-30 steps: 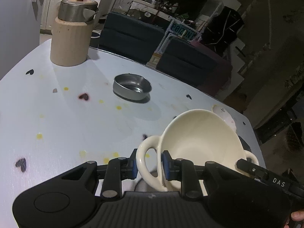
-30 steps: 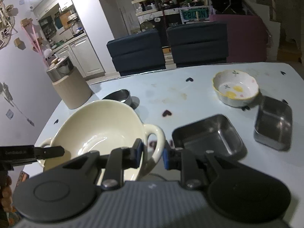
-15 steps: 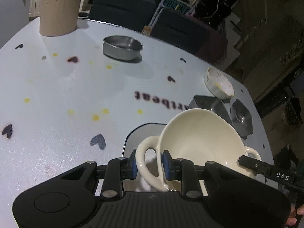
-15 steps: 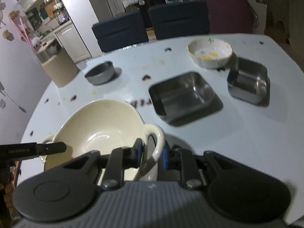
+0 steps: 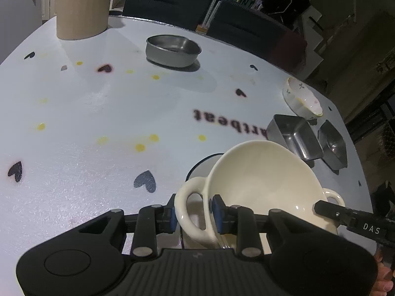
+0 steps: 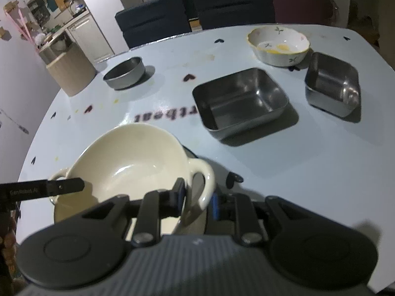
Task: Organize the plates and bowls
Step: 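Lift the cream two-handled bowl off the table with both grippers, then carry the cream bowl and lower it onto the black-rimmed white plate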
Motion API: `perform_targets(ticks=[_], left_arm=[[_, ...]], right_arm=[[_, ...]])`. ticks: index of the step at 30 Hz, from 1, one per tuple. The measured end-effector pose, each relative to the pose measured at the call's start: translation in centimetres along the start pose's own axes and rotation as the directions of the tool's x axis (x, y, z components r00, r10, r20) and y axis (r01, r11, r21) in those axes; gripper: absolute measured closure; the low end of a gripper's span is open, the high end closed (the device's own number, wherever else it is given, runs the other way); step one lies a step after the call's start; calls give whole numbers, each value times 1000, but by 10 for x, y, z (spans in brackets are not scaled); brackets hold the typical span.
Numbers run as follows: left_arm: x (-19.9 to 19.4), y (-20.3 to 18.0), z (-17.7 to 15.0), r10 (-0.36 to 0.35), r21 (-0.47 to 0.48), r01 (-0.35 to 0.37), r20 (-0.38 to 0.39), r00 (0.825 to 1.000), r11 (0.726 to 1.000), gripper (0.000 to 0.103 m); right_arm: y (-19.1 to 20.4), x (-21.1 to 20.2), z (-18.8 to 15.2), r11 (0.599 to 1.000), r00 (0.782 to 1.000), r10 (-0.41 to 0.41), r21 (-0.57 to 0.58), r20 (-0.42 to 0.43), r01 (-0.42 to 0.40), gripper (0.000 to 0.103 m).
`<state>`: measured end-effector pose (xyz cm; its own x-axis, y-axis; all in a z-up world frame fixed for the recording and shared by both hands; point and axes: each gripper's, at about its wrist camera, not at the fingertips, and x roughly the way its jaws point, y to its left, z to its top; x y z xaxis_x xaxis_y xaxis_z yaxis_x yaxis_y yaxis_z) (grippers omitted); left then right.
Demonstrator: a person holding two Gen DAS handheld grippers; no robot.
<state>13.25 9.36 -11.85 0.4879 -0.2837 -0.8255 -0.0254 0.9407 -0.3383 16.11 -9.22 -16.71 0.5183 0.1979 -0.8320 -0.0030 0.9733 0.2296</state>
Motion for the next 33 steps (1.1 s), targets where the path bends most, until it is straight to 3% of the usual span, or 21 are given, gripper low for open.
perform_targets(ticks=[33], left_arm=[[23, 5, 0, 34, 23, -33, -40, 999, 999, 69]], right_arm=[[10, 19, 6, 999, 996, -51, 4, -74, 51, 76]])
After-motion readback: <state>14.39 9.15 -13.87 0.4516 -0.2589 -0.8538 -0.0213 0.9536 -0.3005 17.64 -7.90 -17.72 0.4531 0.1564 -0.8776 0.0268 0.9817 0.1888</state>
